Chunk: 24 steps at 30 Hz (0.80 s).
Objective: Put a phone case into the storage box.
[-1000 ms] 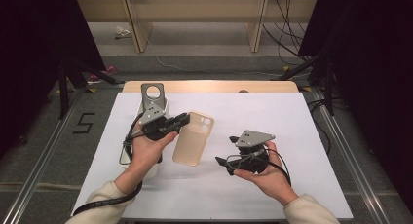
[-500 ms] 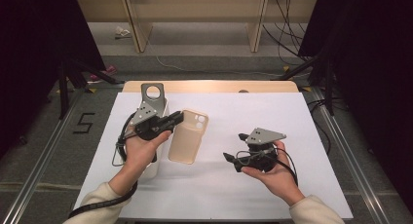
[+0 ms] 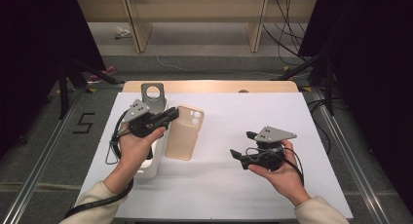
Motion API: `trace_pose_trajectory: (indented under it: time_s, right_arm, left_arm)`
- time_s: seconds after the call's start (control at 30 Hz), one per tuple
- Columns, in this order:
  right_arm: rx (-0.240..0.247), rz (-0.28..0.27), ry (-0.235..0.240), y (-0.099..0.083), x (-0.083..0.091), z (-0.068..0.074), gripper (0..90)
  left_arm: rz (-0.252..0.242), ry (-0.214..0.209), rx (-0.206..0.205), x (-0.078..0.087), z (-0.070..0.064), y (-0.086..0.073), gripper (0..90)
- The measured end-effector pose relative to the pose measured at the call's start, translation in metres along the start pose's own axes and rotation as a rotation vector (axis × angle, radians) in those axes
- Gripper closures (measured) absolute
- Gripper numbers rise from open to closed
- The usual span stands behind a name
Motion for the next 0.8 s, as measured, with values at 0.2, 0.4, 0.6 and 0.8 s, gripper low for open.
trace_pose_trajectory:
  time_s: [0.2,0.4,0.6,0.8]
  right_arm:
    - [-0.011,-0.003,-0.015,-0.003,0.005,-0.004,17.0]
    - [-0.016,-0.002,-0.028,-0.006,0.009,-0.007,16.8]
    - [-0.025,-0.005,-0.039,-0.008,0.012,-0.010,16.7]
    - [-0.035,-0.009,-0.048,-0.010,0.015,-0.012,16.6]
  left_arm:
    - [-0.016,0.006,0.004,0.004,0.004,0.005,82.9]
    - [-0.031,0.012,0.010,0.007,0.007,0.009,82.9]
    - [-0.045,0.019,0.012,0.011,0.010,0.013,82.9]
    - [-0.059,0.026,0.016,0.015,0.014,0.017,82.9]
Point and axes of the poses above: each handheld gripper's, and its own axes: x roughly backward along the jaws, y roughly out of its top, z roughly to its left, the point moved 2 cm from there along -x, roughly forward along the jaws, and after that the axes turned 8 degrees about x, right-handed, at the moved point
